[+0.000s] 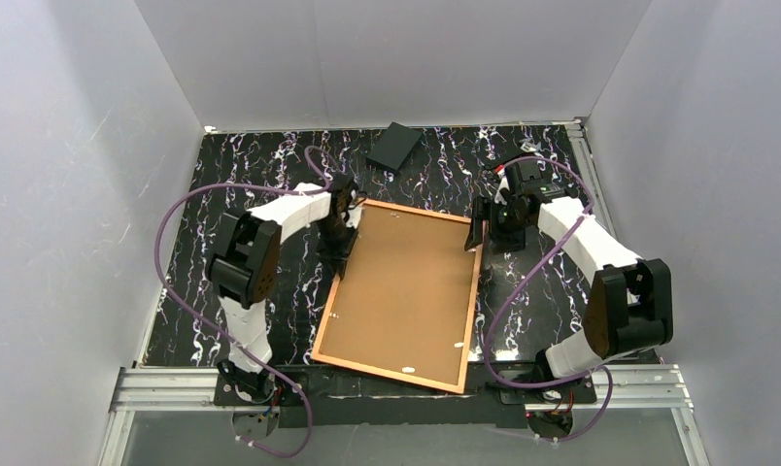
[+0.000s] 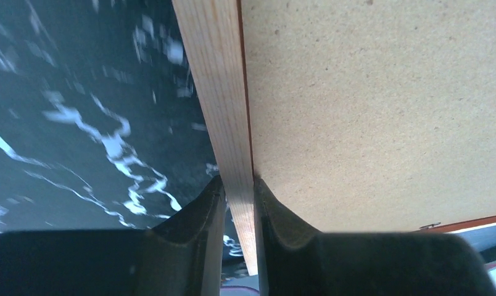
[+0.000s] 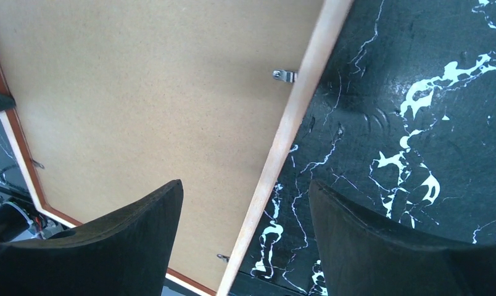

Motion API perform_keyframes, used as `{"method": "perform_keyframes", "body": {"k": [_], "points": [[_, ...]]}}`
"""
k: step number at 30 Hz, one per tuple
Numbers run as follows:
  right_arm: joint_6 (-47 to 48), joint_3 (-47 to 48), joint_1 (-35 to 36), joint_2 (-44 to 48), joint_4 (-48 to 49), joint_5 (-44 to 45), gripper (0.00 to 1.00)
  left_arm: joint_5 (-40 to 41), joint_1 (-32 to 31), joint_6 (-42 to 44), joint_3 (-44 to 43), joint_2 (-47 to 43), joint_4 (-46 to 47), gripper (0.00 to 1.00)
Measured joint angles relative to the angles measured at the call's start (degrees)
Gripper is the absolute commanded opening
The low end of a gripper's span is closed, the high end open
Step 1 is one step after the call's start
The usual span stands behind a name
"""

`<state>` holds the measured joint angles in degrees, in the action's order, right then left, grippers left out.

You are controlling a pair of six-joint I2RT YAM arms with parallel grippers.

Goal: Put the photo into the frame

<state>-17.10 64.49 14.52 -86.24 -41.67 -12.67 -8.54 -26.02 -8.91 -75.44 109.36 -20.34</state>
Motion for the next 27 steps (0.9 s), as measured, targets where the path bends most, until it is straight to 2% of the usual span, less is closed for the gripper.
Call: {"method": "perform_keyframes", "body": {"k": [11, 12, 13, 14, 15, 16, 20, 24, 27], "points": [[1.75, -1.70, -0.98, 0.70, -0.20, 1.95, 0.85, -2.69, -1.20, 16.70, -26.51, 18.21, -9.25, 0.00], [1.99, -1.70, -1.11, 0.70, -0.20, 2.16, 0.85, -3.23, -1.42, 18.93, -30.73, 20.72, -10.40, 0.06], [2.14, -1.70, -1.33, 0.70, -0.20, 2.36, 0.85, -3.30, -1.60, 19.19, -31.10, 20.90, -10.54, 0.25], [2.32, -1.70, -1.49, 0.70, -0.20, 2.62, 0.85, -3.58, -1.70, 20.59, -33.03, 21.97, -11.37, 0.51], [2.43, -1.70, -1.66, 0.70, -0.26, 2.93, 0.85, -3.72, -1.84, 22.08, -35.32, 23.34, -11.93, 0.68], [2.56, -1.70, -1.77, 0.68, -0.24, 3.21, 0.85, -3.98, -1.88, 23.89, -37.29, 24.48, -12.52, 0.76], [2.95, -1.70, -2.05, 0.68, -0.26, 3.58, 0.85, -3.58, -2.16, 26.12, -43.67, 27.17, -13.38, 0.97], [2.97, -1.70, -2.03, 0.70, -0.26, 3.28, 0.85, -0.17, -2.32, 24.02, -38.38, 22.67, -9.31, 0.98], [2.95, -1.84, -2.03, 0.98, -0.24, 2.64, 0.85, 2.40, -2.23, 19.34, -29.97, 13.38, -5.57, 0.98]]}}
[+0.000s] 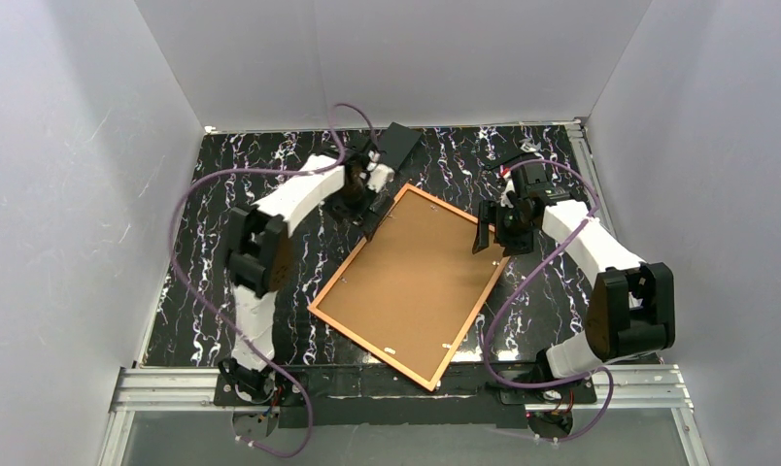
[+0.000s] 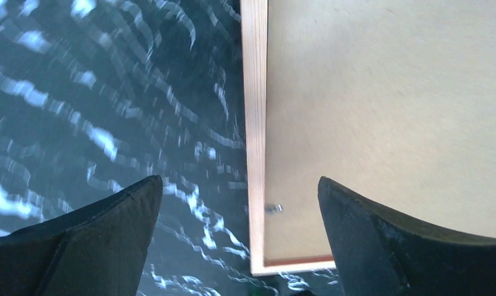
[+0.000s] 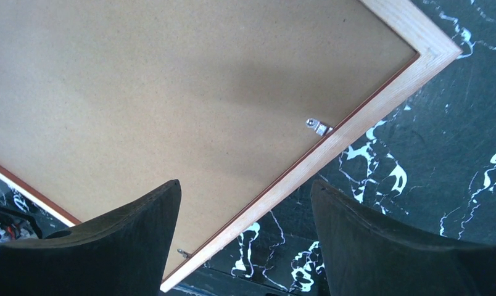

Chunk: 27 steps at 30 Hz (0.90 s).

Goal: Put the photo into the frame

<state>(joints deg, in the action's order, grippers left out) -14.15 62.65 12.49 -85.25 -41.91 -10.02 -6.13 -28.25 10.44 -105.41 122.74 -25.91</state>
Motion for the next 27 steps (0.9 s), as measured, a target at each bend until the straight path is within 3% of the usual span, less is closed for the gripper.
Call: {"method": "perform_keyframes", "body": {"k": [8, 13, 21, 27], "points": [[-0.66, -3.17, 0.00, 5.57, 0.04, -2.21, 0.85, 7.10, 0.17, -22.29, 24.63, -38.23, 7.56, 0.98], [-1.05, -5.81, 0.00, 8.52, 0.11, -3.23, 0.84, 8.81, 0.66, -38.75, 42.27, -53.24, 5.64, 0.98], [-1.62, -8.79, 0.00, 9.92, 0.13, -3.96, 0.84, 7.41, 0.66, -62.27, 61.90, -64.85, 3.13, 0.98], [-1.97, -9.14, 0.00, 10.32, 0.15, -4.31, 0.84, 6.25, 0.63, -69.53, 63.78, -59.95, 6.08, 0.89]]}}
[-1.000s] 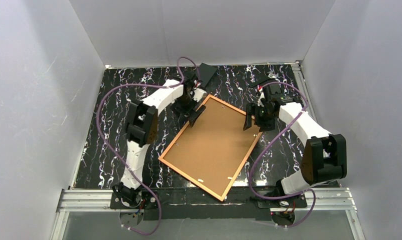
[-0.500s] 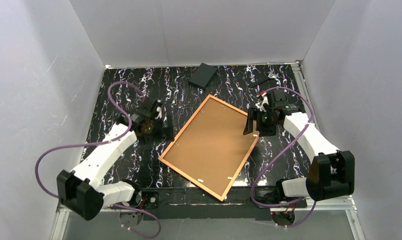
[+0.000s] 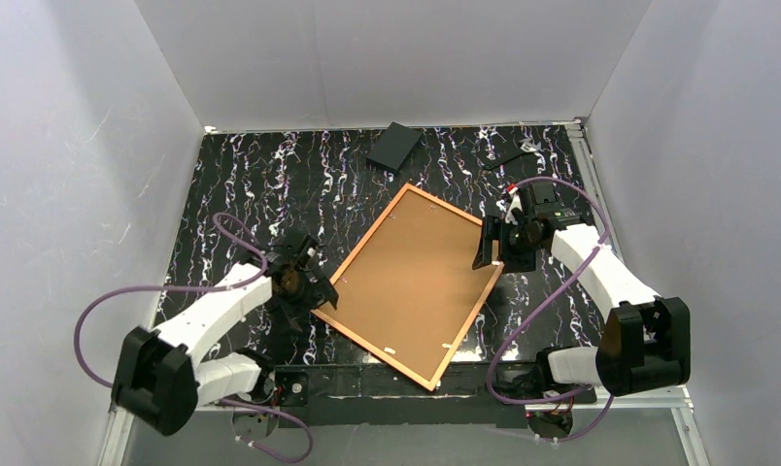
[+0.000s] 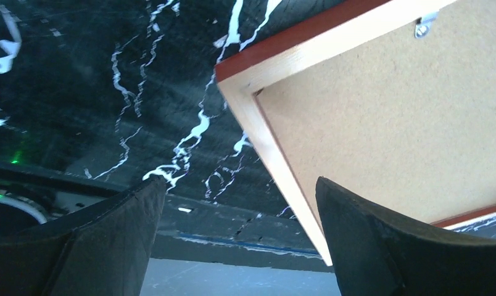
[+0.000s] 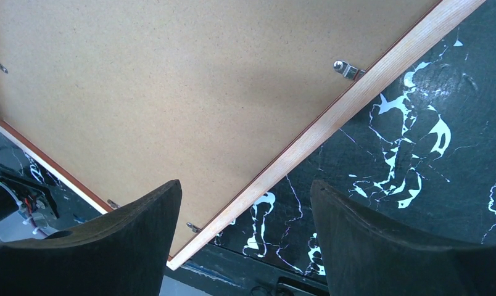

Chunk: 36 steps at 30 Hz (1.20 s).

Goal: Put the photo into the frame

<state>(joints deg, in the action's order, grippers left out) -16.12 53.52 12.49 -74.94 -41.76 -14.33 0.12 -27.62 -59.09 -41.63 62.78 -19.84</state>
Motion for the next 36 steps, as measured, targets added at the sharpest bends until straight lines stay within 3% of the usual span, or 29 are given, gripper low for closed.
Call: {"method": "perform_keyframes", "body": {"k": [2, 6, 11, 17, 19, 25, 32, 36], "points": [[-0.02, -0.07, 0.00, 0.00, 0.07, -0.02, 0.84, -1.09, -0.02, -1.33, 0.00, 4.28, 2.27, 0.87], [-0.04, -0.09, 0.00, 0.00, 0.09, 0.00, 0.84, -2.14, -0.59, -2.89, -0.20, 11.69, 5.27, 0.72], [-0.04, -0.09, 0.00, 0.00, 0.09, 0.02, 0.84, -2.32, -1.40, -3.02, -0.42, 16.35, 6.95, 0.48], [-0.07, -0.09, 0.00, 0.00, 0.04, 0.13, 0.84, -3.52, -1.49, -0.50, -3.08, 20.74, 7.13, 0.11], [-0.04, -0.09, -0.02, 0.00, 0.00, 0.31, 0.84, -3.56, -1.29, 0.33, -4.74, 22.64, 5.95, 0.04], [-0.04, -0.09, -0.02, 0.00, -0.15, 0.72, 0.84, -0.66, -0.28, 10.14, -14.27, 30.73, 3.54, 0.00], [0.00, -0.09, -0.07, 0.00, -0.31, 1.11, 0.84, -2.99, 4.42, 31.89, -31.15, 41.16, -0.22, 0.00], [0.00, -0.07, -0.11, 0.00, -0.33, 1.14, 0.84, -4.44, 5.11, 44.85, -35.87, 44.46, -1.60, 0.00]]}}
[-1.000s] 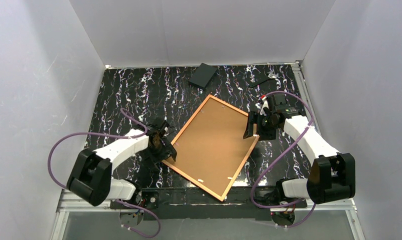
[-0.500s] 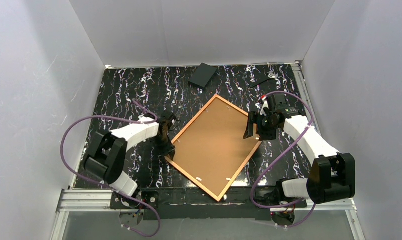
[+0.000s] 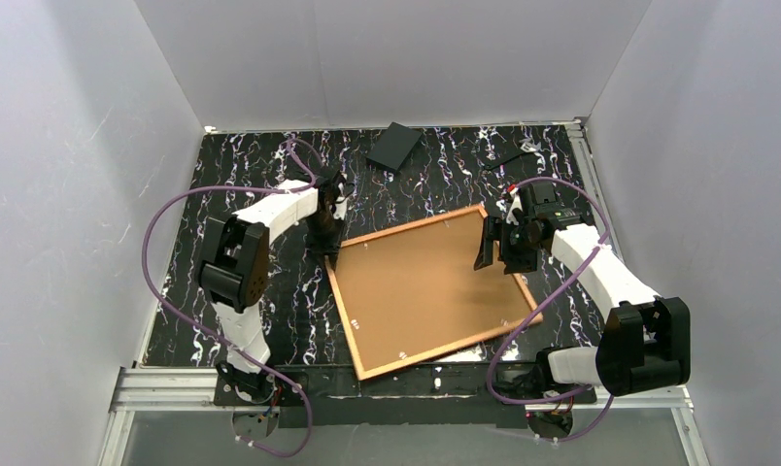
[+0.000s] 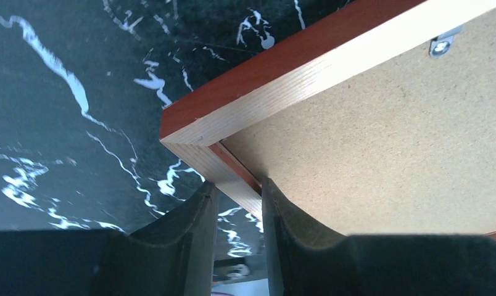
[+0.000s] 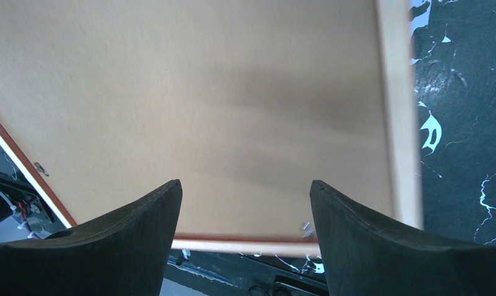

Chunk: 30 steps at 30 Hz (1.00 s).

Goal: Put the photo into the frame

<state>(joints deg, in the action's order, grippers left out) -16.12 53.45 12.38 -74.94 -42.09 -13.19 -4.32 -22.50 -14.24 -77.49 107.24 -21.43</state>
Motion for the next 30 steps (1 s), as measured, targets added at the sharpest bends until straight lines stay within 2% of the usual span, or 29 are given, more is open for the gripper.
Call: {"method": "perform_keyframes", "body": {"k": [5, 10, 11, 12, 13, 14, 18, 24, 30], "points": [[0.00, 0.00, -0.02, -0.02, 0.00, 0.22, 0.84, -0.63, -0.15, 13.79, -0.35, 2.01, -2.12, 0.00], [0.00, 0.00, -0.07, -0.24, -0.04, 1.11, 0.84, -0.63, -0.07, 18.80, -0.66, 2.93, -2.51, 0.00], [0.00, 0.00, -0.07, -0.35, -0.04, 1.25, 0.84, -0.55, -0.07, 19.28, -1.20, 3.52, -2.64, 0.07], [0.00, 0.00, -0.07, -0.46, -0.07, 1.53, 0.85, -0.42, -0.07, 19.69, -1.77, 4.09, -2.69, 0.22], [0.00, 0.00, -0.07, -0.57, -0.11, 1.84, 0.85, -0.11, -0.07, 20.26, -2.73, 5.05, -2.86, 0.43], [-0.02, 0.00, -0.07, -0.61, -0.20, 2.19, 0.85, 0.07, -0.07, 20.74, -3.72, 5.90, -3.04, 0.53], [-0.04, 0.70, -0.07, -1.75, -1.14, 4.55, 0.87, 2.38, -0.37, 24.24, -7.13, 7.76, -6.45, 0.74], [-0.26, 1.27, -0.07, -3.85, -1.55, 7.48, 0.90, 4.85, -0.63, 21.14, -5.86, 5.68, -8.79, 0.78], [-0.46, 1.27, -0.66, -4.07, -1.53, 8.24, 0.90, 0.09, -0.59, 9.22, 9.53, -10.67, -3.23, 0.78]]}}
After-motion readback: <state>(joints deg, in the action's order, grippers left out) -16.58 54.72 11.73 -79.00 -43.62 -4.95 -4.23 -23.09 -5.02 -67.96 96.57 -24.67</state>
